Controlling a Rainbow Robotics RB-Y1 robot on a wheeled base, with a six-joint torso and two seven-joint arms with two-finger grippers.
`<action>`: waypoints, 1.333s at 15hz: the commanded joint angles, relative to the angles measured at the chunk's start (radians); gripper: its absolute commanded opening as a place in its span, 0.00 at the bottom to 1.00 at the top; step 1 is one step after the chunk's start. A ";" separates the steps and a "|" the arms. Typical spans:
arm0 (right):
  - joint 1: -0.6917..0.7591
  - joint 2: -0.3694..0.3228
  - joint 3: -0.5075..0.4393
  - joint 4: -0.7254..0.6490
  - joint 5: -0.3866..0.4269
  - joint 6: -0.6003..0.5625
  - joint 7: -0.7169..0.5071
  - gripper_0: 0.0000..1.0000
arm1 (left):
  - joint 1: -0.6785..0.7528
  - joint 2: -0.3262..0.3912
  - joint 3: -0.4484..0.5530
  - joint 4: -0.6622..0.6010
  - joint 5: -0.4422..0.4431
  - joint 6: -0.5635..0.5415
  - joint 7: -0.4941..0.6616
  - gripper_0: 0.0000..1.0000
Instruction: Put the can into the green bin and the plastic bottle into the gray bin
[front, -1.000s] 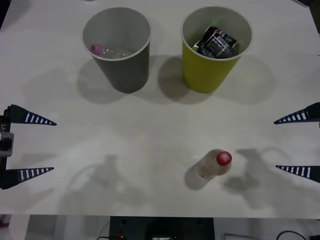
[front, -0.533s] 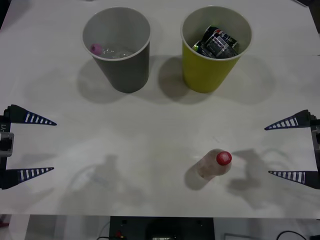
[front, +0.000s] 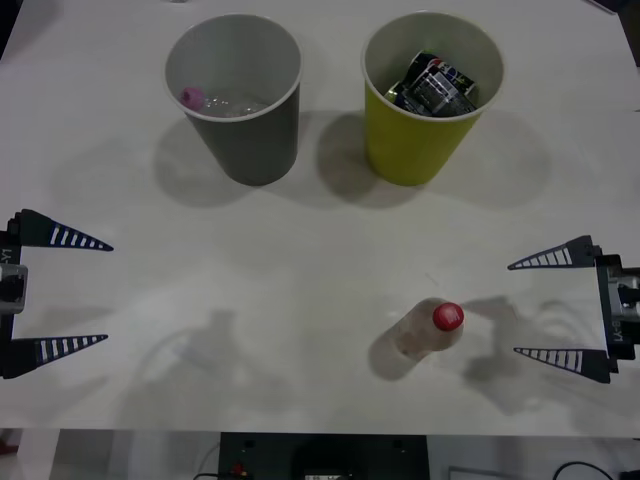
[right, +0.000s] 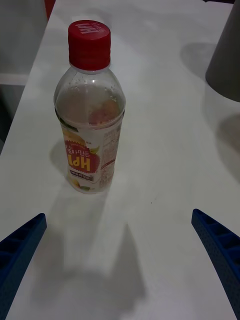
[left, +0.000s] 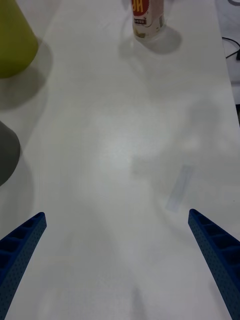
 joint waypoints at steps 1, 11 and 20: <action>-0.024 0.052 0.009 0.063 -0.003 -0.031 0.032 1.00 | 0.000 0.000 0.000 0.000 0.000 0.000 0.000 0.98; -0.150 0.250 0.015 0.383 -0.003 -0.227 0.217 1.00 | 0.000 0.000 0.000 0.000 0.000 0.000 0.000 0.98; -0.211 0.396 0.015 0.518 0.030 -0.280 0.282 1.00 | 0.000 0.000 0.000 0.000 0.000 0.000 0.000 0.98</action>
